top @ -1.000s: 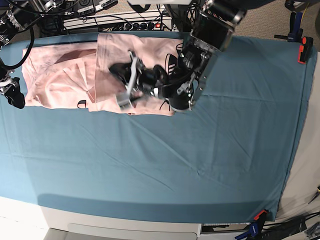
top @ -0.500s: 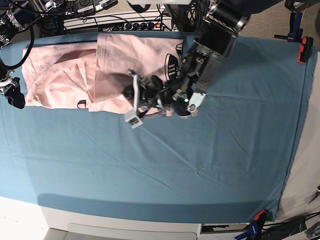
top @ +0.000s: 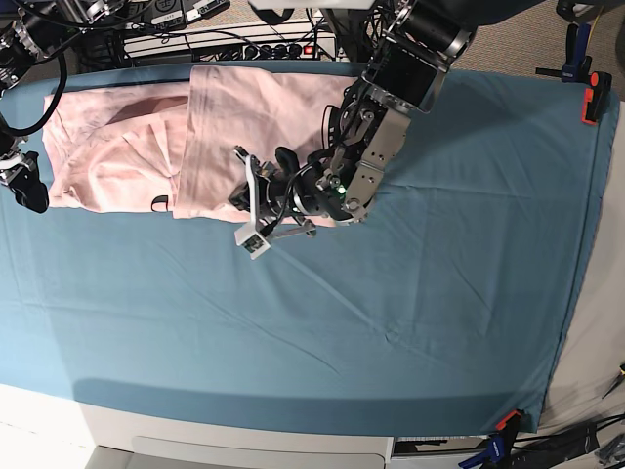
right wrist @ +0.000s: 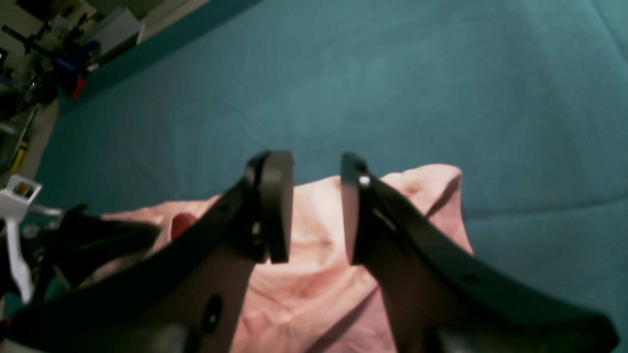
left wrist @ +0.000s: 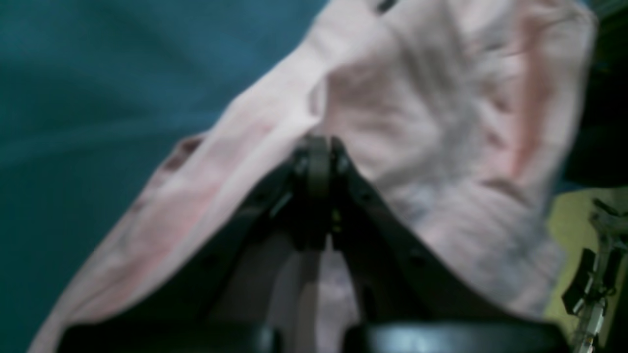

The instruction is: Fold the T-shirt properly

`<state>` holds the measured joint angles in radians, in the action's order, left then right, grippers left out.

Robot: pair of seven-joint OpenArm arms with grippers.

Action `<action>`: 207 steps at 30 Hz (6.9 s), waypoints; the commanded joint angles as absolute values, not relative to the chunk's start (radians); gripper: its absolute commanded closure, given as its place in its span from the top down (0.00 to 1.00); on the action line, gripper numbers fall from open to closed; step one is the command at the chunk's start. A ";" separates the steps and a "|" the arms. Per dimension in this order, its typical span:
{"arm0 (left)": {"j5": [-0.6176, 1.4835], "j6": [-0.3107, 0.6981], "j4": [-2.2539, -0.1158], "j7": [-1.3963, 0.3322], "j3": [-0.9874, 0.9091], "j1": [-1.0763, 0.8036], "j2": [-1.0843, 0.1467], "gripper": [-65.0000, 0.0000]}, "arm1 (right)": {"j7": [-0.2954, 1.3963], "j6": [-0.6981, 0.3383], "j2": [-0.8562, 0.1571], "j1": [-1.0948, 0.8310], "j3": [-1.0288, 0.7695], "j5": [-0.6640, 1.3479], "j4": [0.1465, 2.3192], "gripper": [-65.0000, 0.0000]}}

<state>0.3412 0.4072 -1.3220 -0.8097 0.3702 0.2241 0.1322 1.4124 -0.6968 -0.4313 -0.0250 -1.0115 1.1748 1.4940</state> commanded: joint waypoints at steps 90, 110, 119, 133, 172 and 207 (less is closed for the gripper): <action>0.473 0.434 -1.380 -1.191 0.335 0.481 0.001 0.47 | 1.396 -0.694 -0.730 0.044 -0.459 1.484 0.744 0.00; 0.477 0.408 -1.402 -1.197 0.275 0.496 -0.242 0.47 | 1.396 -0.698 -0.243 -0.231 -0.457 1.484 1.828 0.00; 0.533 0.420 -1.402 -1.197 0.161 0.496 -0.284 0.47 | 1.396 -0.698 -0.040 -0.266 -0.304 1.165 1.900 0.00; 0.555 0.424 -1.402 -1.197 0.152 0.496 -0.318 0.47 | 1.036 -0.590 -0.010 -0.232 -0.077 0.632 1.900 0.00; 0.554 0.428 -1.402 -1.197 0.152 0.495 -0.319 0.47 | 1.362 -0.698 -0.011 -0.171 -0.084 1.242 1.910 0.53; 0.585 0.446 -1.402 -1.197 0.152 0.404 -0.316 0.47 | 1.063 -0.638 -0.077 -0.346 -0.385 0.548 2.126 0.00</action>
